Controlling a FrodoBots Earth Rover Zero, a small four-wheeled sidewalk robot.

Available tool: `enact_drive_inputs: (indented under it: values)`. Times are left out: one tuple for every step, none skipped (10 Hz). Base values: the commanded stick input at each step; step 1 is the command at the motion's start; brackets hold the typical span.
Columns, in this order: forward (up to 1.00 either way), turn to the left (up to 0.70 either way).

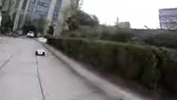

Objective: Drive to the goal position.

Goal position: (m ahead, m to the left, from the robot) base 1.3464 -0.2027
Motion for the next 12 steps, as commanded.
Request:
enact_drive_inputs:
  values:
    - [0.00,0.85]
    - [0.00,0.85]
    - [0.00,0.85]
    - [0.00,0.85]
    - [0.00,0.85]
    - [0.00,0.85]
    - [0.00,0.85]
    - [0.00,0.85]
    - [0.00,0.85]
    - [0.00,0.85]
    - [0.00,0.85]
    - [0.00,0.78]
